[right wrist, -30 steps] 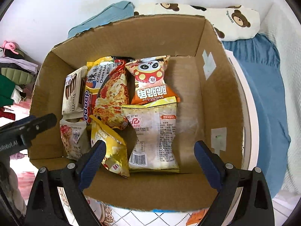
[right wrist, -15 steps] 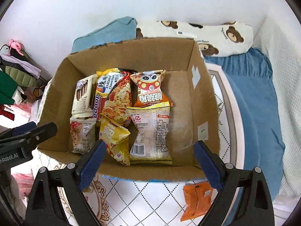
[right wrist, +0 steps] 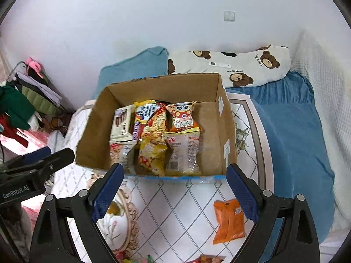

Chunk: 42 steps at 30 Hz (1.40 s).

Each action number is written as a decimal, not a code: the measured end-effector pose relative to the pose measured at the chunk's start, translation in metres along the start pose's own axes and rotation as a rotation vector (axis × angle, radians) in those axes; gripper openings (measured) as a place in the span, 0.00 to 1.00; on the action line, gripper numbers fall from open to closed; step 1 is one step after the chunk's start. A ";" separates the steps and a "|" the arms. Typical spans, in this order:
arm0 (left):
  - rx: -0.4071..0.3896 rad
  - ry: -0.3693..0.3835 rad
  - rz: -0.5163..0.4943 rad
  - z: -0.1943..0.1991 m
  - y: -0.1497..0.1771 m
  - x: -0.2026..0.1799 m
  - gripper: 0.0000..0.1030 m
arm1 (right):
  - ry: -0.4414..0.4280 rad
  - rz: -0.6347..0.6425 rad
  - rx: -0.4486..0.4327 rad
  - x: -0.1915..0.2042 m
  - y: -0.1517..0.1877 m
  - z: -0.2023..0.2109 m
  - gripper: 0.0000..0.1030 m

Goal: Organize snacks
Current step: 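Grasp the candy bag with the left gripper while the right grasps the red-white packet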

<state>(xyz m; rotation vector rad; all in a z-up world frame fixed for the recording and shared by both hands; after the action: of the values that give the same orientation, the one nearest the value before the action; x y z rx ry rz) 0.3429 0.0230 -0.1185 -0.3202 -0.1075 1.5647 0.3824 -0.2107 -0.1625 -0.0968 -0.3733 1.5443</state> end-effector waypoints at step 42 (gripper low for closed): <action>0.568 -0.049 -0.031 -0.210 0.271 -0.004 0.55 | -0.227 -0.275 0.531 -0.043 0.267 -0.166 0.69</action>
<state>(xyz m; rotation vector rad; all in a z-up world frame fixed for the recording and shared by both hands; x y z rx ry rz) 0.1381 -0.0156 -0.3904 0.1661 0.2909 1.5024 0.1773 -0.2149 -0.4042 0.5274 -0.1363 1.3376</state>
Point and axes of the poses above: each gripper's, at about its wrist camera, not at the fingertips, and z roughly against the way its jaws point, x to its left, y to its underside, the point moved 6 cm from there along -z, roughly the way its jaws point, and after that the axes turned 11 degrees about x, right-handed, at the moved point
